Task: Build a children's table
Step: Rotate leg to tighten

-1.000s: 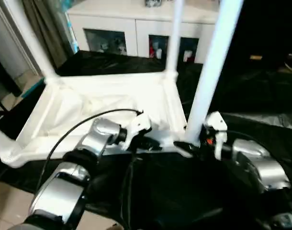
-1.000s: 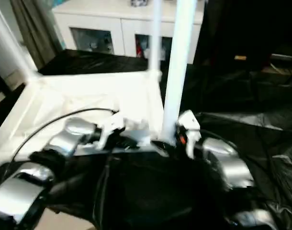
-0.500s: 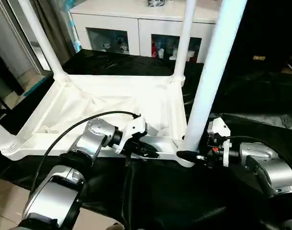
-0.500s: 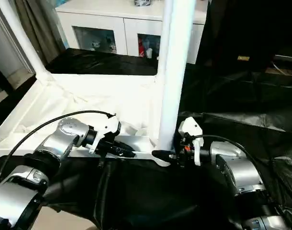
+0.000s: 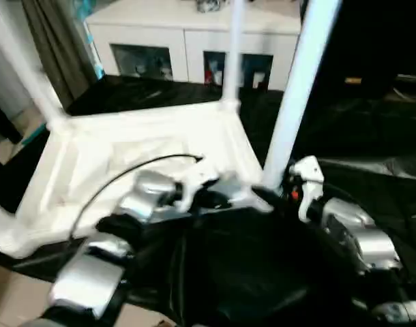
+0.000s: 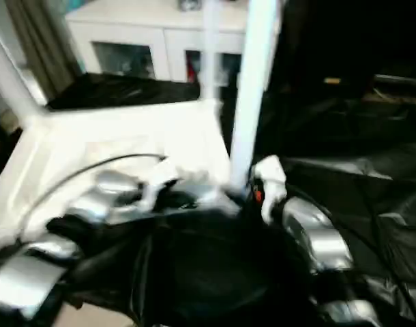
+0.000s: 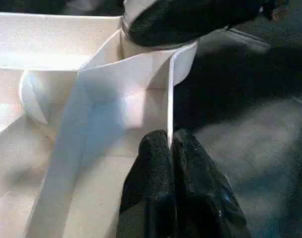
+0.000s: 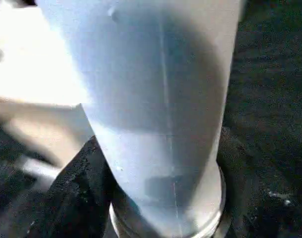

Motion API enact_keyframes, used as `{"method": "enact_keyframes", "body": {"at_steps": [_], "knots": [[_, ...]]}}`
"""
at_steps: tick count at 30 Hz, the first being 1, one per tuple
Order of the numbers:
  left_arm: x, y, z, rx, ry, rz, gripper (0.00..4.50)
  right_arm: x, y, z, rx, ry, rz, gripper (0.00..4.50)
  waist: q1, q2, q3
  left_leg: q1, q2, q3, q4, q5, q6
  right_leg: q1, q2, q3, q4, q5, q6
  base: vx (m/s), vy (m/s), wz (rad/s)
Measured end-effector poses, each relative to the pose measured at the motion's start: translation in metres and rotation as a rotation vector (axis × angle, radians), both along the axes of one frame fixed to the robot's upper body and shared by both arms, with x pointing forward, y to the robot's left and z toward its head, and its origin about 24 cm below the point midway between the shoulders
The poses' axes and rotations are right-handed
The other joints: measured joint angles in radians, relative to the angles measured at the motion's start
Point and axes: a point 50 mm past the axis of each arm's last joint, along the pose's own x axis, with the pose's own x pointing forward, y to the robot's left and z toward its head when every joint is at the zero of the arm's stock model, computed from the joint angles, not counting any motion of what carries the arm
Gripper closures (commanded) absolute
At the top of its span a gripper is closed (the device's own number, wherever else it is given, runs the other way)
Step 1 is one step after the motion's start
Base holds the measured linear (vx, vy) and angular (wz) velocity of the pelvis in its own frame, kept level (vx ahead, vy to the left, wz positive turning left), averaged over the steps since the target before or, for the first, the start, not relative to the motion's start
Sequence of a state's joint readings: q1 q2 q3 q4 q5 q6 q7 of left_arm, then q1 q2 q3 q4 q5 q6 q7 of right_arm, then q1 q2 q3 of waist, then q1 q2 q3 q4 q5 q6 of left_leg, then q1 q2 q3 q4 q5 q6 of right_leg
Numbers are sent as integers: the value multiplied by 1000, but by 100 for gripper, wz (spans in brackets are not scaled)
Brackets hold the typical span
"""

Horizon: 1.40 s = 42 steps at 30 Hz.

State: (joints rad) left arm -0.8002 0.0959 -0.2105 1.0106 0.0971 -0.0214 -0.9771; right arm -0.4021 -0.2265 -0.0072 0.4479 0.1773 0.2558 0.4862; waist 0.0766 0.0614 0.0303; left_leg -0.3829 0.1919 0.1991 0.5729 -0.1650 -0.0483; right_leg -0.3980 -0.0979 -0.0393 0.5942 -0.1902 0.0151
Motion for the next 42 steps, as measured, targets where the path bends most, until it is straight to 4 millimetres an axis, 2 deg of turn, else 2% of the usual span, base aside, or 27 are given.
{"method": "enact_keyframes", "body": {"at_steps": [5, 8, 9, 10, 12, 14, 16, 19, 24, 27, 34, 36, 38, 42], "knots": [[4, -18, -1, 11, -35, 86, 450, 11, 11, -2, 7, -7, -195, 191, -2, 1, -1, 0, -1, 0, 0, 0, 0, 1, 0, 0, -1, 0, 0, 0, 0, 0], [3, -22, -1, 15, -47, 95, 450, 13, 13, -1, 9, -23, -224, 191, -3, 3, -2, 0, -1, 0, 0, 0, 0, 3, -1, 1, -2, 0, 0, 0, 0, 0], [3, -22, -1, 16, -50, 93, 450, 12, 13, -2, 10, -26, -224, 156, -2, 3, -2, 0, -1, 0, 0, 0, 0, 3, -1, 1, -2, 0, 0, 0, 0, 0], [3, -22, -1, 15, -52, 87, 450, 12, 13, -2, 13, -30, -218, 156, -2, 3, -2, 0, -1, 0, 0, 0, 0, 3, -1, 1, -2, 0, 0, 0, 0, 0], [2, -21, -1, 13, -50, 66, 450, 9, 11, -2, 11, -39, -191, 118, -1, 3, -2, 0, -1, -1, -1, 0, 0, 2, -1, 0, -2, 0, 0, 0, 0, 0], [2, -19, 0, 12, -50, 50, 450, 6, 10, -2, -5, -48, -145, 111, -1, 3, -2, 0, -1, -1, -1, 0, 0, 2, 0, 0, -1, 1, -1, 0, 0, 0], [2, -15, 0, 12, -51, 28, 450, 2, 6, -1, -30, -59, -72, 77, 0, 3, -2, -1, -1, -1, -2, 0, 0, 2, 0, -1, -1, 1, -1, 0, 0, 0], [1, -7, 2, 10, -54, -9, 450, -4, 1, 1, -42, -72, 40, 77, 1, 3, -2, -3, 0, -1, -2, 0, 0, -1, 0, -1, -1, 1, 0, 0, 0, 0], [-9, 19, 3, 1, -19, -163, 450, -26, -13, 7, -17, -37, 319, 77, 14, 3, -1, -5, 1, -1, -3, 0, 1, -3, 1, -1, -1, -1, 2, 0, 0, 0], [-16, 24, 4, -3, 20, -269, 450, -33, -11, 12, 0, -29, 448, 77, 25, 2, -1, -7, 2, 0, -3, 2, 4, -5, 1, -1, -1, -1, 2, 0, 0, 0], [-22, 35, 5, 7, 49, -336, 450, -40, -19, 17, 4, 0, 570, 77, 35, -2, 2, -7, 1, 1, -1, 0, 0, -5, 1, 0, 0, -1, 2, 0, 0, 0], [-22, 37, 5, 6, 56, -342, 450, -42, -20, 19, 3, 6, 591, 110, 35, -2, 2, -7, 2, 1, -1, 0, 0, -5, 1, 0, 1, -1, 2, 0, 0, 0], [-23, 37, 5, 5, 60, -340, 450, -43, -20, 19, 10, 14, 606, 113, 35, -2, 2, -6, 2, 1, -1, 0, 0, -5, 1, -1, 1, -1, 2, 0, 0, 0], [-27, 39, 5, -2, 73, -345, 450, -46, -16, 17, 40, 31, 639, 156, 35, -2, 2, -7, 2, 1, -1, 0, 0, -5, 1, -1, 1, -1, 2, 0, 0, 0]]}}
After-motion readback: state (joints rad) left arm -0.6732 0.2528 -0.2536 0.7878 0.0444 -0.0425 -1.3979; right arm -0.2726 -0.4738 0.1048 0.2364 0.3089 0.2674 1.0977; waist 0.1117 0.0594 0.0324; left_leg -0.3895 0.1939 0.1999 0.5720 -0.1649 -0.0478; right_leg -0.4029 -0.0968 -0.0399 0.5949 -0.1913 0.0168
